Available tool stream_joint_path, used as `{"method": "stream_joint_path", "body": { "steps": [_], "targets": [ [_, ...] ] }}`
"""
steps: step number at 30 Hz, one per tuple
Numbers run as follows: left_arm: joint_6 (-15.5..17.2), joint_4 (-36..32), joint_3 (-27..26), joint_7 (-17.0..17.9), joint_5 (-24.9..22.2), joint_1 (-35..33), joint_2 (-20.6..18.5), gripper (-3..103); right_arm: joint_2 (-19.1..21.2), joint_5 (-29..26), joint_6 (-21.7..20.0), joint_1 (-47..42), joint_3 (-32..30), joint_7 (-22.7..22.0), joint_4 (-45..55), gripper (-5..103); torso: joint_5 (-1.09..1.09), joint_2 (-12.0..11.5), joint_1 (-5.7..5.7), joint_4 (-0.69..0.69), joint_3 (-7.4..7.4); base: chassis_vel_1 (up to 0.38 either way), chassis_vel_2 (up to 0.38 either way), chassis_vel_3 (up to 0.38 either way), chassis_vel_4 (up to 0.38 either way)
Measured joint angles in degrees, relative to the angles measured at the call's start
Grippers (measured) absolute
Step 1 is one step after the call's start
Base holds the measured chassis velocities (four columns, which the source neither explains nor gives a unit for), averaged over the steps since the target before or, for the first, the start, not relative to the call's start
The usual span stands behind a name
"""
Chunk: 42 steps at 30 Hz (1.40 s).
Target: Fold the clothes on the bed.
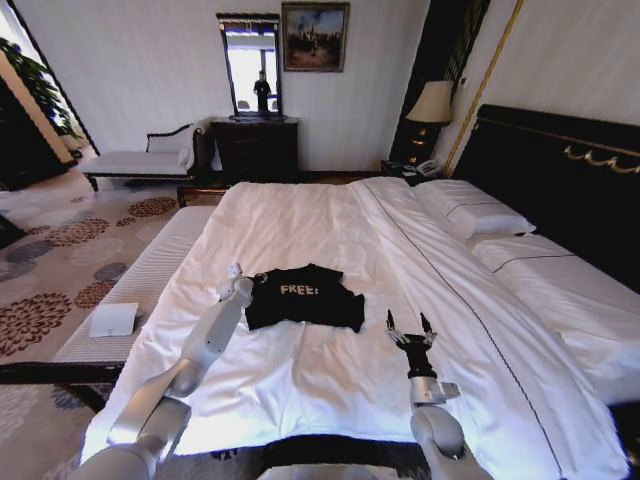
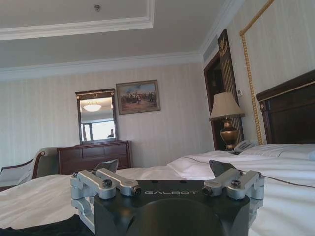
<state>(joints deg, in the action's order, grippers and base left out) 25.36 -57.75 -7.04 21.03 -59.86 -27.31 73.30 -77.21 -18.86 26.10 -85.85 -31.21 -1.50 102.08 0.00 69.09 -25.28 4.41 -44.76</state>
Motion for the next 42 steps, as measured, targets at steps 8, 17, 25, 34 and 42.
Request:
{"method": "stream_joint_path", "body": {
  "steps": [8, 17, 25, 34, 42],
  "targets": [
    [-2.2, 0.8, -0.9, -1.3, 1.1, -0.7, 0.1, 4, 0.6, -0.7, 0.2, 0.5, -0.2, -0.1, -0.8, 100, 0.0, 0.0, 0.0, 0.01, 0.0, 0.0, 0.0, 0.0, 0.0],
    [-6.2, -8.3, -3.9, -7.8, -1.1, -4.8, -3.7, 0, 3.0, -9.5, -4.8, 0.3, 1.6, -4.7, 0.8, 100, 0.0, 0.0, 0.0, 0.02, 0.0, 0.0, 0.0, 0.0, 0.0],
    [-6.8, -21.8, -7.7, -9.8, -1.9, -13.9, -8.4, 0, 4.5, -15.5, -9.2, 1.0, 4.2, -6.7, 2.5, 100, 0.01, 0.0, 0.0, 0.02, 0.01, 0.0, 0.0, 0.0, 0.0],
    [-6.8, -35.7, -15.9, -9.4, -0.8, -31.8, -11.4, 0, 7.5, -28.2, -21.0, 3.3, 8.4, -18.5, 6.0, 100, 0.0, 0.0, 0.01, 0.01, 0.01, 0.0, 0.0, 0.0, 0.0],
    [-7.9, -44.0, -22.1, -11.0, 4.1, -47.0, -10.3, 0, 10.8, -29.0, -25.4, 7.4, 12.3, -21.6, 6.0, 100, -0.01, 0.0, 0.01, 0.02, 0.01, 0.0, 0.0, 0.0, 0.0]
  ]
}}
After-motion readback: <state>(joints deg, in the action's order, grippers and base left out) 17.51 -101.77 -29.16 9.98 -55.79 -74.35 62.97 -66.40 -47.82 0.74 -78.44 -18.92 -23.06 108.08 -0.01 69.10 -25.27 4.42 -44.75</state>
